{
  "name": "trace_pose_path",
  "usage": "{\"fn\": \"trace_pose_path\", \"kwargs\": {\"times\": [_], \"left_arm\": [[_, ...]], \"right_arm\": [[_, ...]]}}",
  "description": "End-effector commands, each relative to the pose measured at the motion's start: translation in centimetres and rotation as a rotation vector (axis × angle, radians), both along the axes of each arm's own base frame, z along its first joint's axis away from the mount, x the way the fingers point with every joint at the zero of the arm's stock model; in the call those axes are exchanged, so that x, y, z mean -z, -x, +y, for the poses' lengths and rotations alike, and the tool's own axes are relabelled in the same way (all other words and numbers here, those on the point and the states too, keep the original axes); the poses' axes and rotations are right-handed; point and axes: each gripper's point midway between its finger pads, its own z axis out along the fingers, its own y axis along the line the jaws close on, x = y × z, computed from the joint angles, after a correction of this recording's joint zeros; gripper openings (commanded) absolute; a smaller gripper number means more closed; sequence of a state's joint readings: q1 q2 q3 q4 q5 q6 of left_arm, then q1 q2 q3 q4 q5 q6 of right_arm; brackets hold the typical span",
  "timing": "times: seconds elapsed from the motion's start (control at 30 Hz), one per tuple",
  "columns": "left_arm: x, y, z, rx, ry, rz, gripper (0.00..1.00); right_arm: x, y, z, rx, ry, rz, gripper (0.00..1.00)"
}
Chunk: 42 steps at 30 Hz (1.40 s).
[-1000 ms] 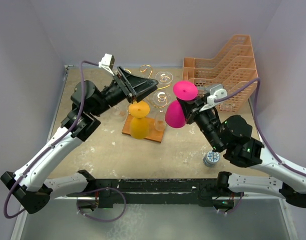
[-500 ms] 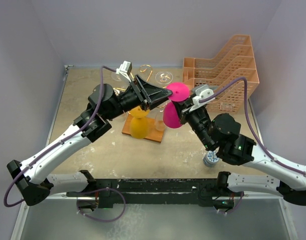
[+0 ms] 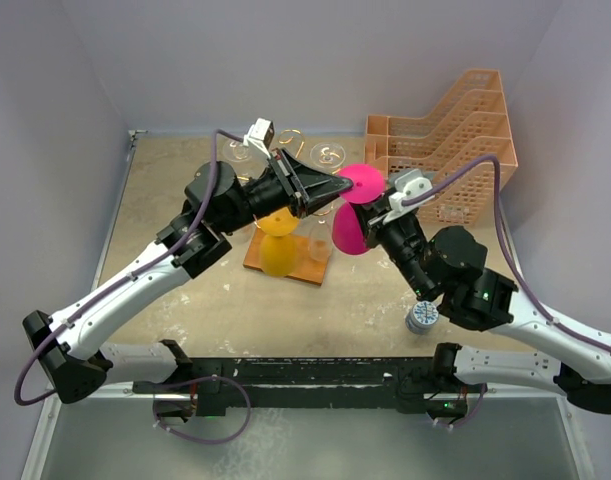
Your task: Place the wine glass upside down on the wine glass rack
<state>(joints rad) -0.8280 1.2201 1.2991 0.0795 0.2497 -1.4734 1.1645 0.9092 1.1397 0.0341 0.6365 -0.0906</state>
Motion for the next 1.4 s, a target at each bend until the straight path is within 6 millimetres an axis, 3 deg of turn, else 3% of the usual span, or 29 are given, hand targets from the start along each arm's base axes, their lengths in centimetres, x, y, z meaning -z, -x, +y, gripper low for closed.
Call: {"fn": "trace_pose_path", "kwargs": {"times": [0.0, 0.3, 0.47, 0.57, 0.73, 0.87, 1.0, 1.13, 1.37], "left_arm": [[-4.0, 1.0, 0.2, 0.027, 0.085, -0.07, 0.0], [-7.3, 1.2, 0.4, 0.033, 0.146, -0.114, 0.0], [-8.8, 1.2, 0.0, 0.054, 0.184, -0.128, 0.0], [-10.0, 1.0, -0.2, 0.053, 0.205, -0.144, 0.0], [-11.9, -0.5, -0.5, 0.002, 0.197, -0.196, 0.0], [-13.3, -2.8, -0.3, -0.043, 0.191, -0.236, 0.0], [-13.8, -6.7, 1.1, -0.098, 0.215, -0.238, 0.0], [-13.6, -11.2, 3.5, -0.197, 0.201, -0.238, 0.0], [-12.4, -16.5, 5.9, -0.296, 0.137, -0.257, 0.0]], "right_arm": [[-2.9, 1.4, 0.4, -0.085, -0.094, -0.012, 0.03], [-5.7, 2.9, -2.2, -0.107, -0.236, -0.01, 0.47], [-6.9, 3.8, -3.8, -0.119, -0.298, -0.004, 0.56], [-7.9, 4.5, -5.0, -0.135, -0.348, -0.004, 0.67], [-10.2, 6.3, -7.0, -0.196, -0.475, -0.043, 0.76], [-11.5, 7.4, -8.0, -0.248, -0.565, -0.076, 0.77], [-12.1, 8.3, -7.9, -0.305, -0.619, -0.093, 0.77], [-11.9, 8.5, -6.9, -0.345, -0.638, -0.089, 0.77], [-10.4, 8.2, -4.1, -0.386, -0.62, -0.041, 0.77]]}}
